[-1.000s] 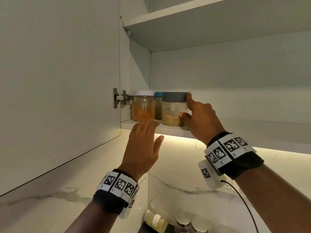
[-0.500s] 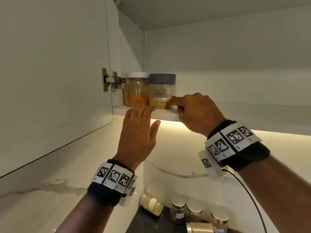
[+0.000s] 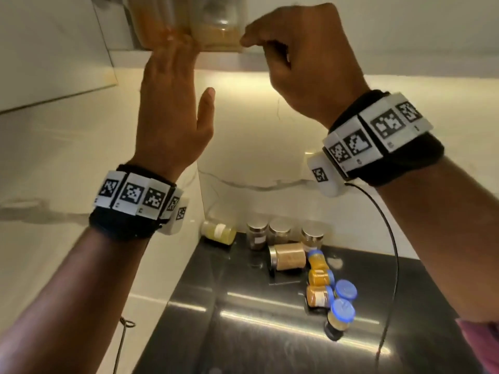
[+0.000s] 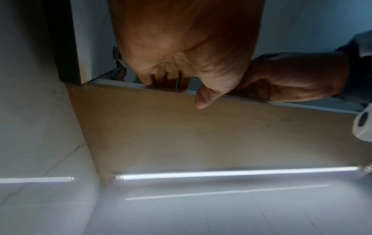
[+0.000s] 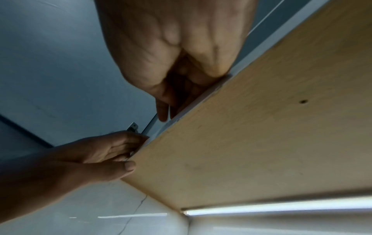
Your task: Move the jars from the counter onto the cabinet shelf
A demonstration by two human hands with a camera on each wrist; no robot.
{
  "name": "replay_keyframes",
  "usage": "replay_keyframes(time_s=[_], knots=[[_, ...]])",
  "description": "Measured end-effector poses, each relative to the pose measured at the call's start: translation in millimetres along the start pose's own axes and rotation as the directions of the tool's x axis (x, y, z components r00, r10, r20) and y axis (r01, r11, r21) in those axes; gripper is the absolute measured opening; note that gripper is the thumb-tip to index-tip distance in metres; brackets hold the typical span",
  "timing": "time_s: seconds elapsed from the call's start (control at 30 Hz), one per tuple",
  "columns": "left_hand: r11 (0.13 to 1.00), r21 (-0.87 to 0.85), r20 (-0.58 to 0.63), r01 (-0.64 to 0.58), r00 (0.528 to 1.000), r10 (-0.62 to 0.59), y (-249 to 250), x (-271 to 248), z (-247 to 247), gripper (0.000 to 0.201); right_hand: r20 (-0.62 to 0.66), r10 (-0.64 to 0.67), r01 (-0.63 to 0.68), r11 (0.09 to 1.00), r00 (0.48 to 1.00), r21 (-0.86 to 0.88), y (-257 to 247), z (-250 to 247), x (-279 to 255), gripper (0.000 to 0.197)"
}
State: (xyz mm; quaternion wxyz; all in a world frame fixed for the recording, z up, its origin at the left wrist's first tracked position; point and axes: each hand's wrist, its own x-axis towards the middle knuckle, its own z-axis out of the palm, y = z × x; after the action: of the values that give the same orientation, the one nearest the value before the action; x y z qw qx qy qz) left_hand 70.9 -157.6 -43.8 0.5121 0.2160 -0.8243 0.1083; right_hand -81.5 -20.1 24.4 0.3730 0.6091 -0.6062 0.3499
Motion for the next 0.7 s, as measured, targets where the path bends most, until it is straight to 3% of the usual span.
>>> replay_keyframes(time_s=[0.1, 0.17, 0.27, 0.33, 0.4, 0.53, 0.6, 0.7], knots=[[0.994, -0.101, -0.163, -0.038, 0.986, 0.021, 8, -27, 20, 0.061, -0.176, -0.109, 0.124, 0.989, 0.978, 0.08, 1, 0, -52, 0.032], [0.976, -0.206, -0.198, -0.072, 0.98, 0.03, 17, -60, 43, 0.056, -0.144, -0.062, 0.08, 0.99, 0.988, 0.12, 3, 9, -100, 0.032], [0.919, -0.391, 0.046, 0.047, 0.998, -0.032, 27, -128, 91, 0.057, 0.05, 0.124, -0.129, 0.986, 0.991, 0.11, 20, 42, -181, 0.029], [0.863, -0.455, 0.28, 0.222, 0.955, -0.098, 34, -175, 122, 0.058, 0.199, 0.283, -0.298, 0.954, 0.938, 0.047, 32, 68, -236, 0.032], [0.801, -0.46, 0.489, 0.383, 0.862, -0.131, 37, -215, 150, 0.059, 0.378, 0.42, -0.446, 0.895, 0.825, -0.022, 40, 93, -281, 0.037], [0.734, -0.412, 0.696, 0.54, 0.706, -0.129, 37, -259, 196, 0.052, 0.672, 0.572, -0.643, 0.744, 0.471, -0.182, 50, 142, -339, 0.058], [0.718, -0.392, 0.746, 0.575, 0.656, -0.118, 36, -262, 215, 0.054, 0.731, 0.581, -0.64, 0.723, 0.359, -0.261, 59, 170, -356, 0.072], [0.725, -0.381, 0.772, 0.574, 0.629, -0.092, 34, -259, 237, 0.056, 0.792, 0.548, -0.441, 0.801, 0.268, -0.405, 73, 203, -377, 0.097]])
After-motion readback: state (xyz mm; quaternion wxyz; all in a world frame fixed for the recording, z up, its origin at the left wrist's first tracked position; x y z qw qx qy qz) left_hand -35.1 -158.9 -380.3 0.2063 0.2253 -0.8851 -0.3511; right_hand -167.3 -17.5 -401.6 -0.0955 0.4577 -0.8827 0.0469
